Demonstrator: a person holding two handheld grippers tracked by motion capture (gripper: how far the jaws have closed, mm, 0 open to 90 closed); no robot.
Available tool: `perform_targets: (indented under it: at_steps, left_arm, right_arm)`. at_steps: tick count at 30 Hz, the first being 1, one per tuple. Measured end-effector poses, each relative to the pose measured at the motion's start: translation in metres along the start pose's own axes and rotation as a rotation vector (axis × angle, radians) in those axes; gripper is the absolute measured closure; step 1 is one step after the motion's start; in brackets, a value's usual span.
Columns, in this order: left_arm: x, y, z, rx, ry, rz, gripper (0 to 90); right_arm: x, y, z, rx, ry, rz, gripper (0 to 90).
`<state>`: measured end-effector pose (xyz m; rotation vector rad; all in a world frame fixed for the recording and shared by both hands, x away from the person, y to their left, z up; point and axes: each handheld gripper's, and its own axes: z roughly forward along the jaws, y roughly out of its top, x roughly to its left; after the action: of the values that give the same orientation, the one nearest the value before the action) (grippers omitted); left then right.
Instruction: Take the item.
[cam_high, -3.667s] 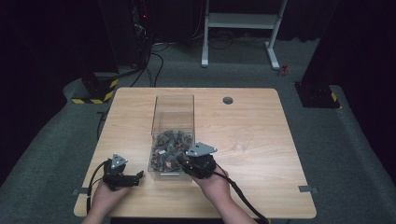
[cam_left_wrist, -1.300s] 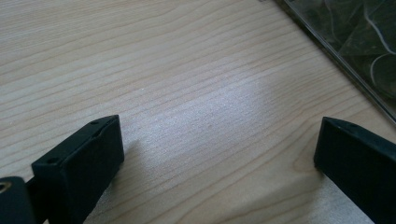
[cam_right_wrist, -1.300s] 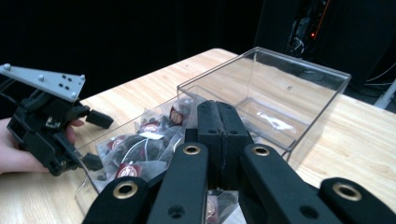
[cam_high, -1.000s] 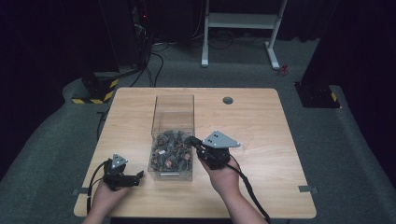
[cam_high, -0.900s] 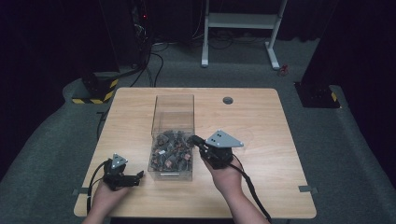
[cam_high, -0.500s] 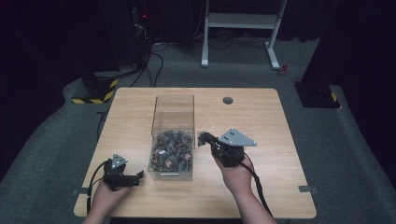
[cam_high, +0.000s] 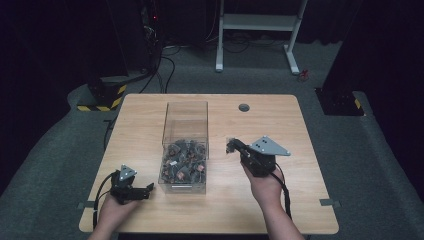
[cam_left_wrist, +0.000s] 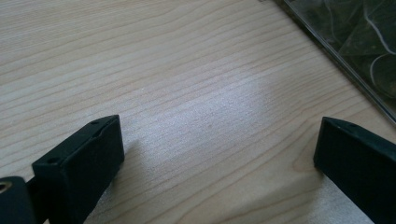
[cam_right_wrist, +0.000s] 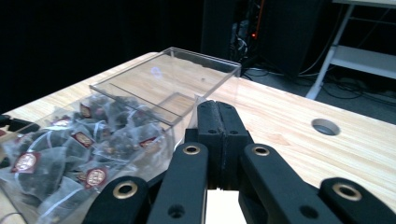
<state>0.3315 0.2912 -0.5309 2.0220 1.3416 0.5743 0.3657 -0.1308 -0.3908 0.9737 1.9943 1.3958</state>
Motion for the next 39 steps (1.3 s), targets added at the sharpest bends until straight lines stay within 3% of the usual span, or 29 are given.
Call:
perform_targets:
  at_steps: [18,39]
  left_arm:
    - [0.0,0.0,0.0,0.0,0.0,0.0,1.9]
    - [0.0,0.0,0.0,0.0,0.0,0.0,1.9]
  right_arm:
    - [-0.039,-0.01,-0.012,0.036,-0.109,0.028,90.0]
    - [-0.07,-0.019,-0.012,0.077,-0.18,0.06,90.0]
